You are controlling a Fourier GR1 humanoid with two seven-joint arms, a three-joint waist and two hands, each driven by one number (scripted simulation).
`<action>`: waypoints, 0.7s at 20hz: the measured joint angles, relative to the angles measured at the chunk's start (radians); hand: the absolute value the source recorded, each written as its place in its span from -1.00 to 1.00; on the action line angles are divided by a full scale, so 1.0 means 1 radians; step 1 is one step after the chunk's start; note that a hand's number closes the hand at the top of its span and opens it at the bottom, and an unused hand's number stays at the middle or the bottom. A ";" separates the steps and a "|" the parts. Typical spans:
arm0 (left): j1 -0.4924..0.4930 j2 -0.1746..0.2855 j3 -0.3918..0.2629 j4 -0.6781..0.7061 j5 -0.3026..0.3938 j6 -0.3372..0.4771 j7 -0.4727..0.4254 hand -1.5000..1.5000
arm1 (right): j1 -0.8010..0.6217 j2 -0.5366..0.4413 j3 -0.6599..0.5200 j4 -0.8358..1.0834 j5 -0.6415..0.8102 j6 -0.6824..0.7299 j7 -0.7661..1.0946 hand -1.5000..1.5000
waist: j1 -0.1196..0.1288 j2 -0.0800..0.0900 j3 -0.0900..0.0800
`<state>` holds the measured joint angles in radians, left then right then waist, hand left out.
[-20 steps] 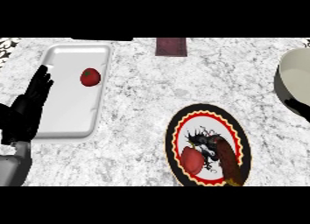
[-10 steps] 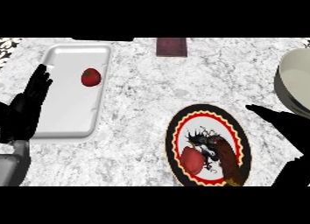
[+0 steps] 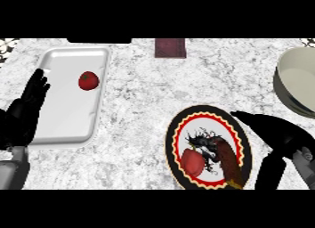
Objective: Pick the sweet potato from the plate and place it in the bowl
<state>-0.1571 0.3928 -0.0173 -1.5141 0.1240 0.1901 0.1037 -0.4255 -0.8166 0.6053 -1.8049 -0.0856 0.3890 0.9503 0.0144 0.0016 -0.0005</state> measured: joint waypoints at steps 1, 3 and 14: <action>0.000 0.000 0.006 -0.007 0.001 -0.002 0.004 0.00 | 0.006 0.005 0.004 0.004 0.037 0.003 -0.012 -1.00 | -0.002 0.000 0.000; 0.004 -0.004 0.007 -0.003 -0.007 -0.007 0.002 0.00 | 0.001 0.032 0.018 0.001 0.099 0.002 -0.012 -1.00 | -0.005 -0.001 0.000; 0.054 -0.032 0.044 -0.037 -0.034 -0.046 -0.007 0.00 | 0.101 0.185 0.004 0.064 0.304 0.036 -0.052 -1.00 | -0.010 -0.002 0.000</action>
<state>-0.1031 0.3603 0.0264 -1.5514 0.0901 0.1440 0.0972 -0.3247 -0.6319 0.6090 -1.7411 0.2180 0.4254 0.8982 0.0040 -0.0006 -0.0002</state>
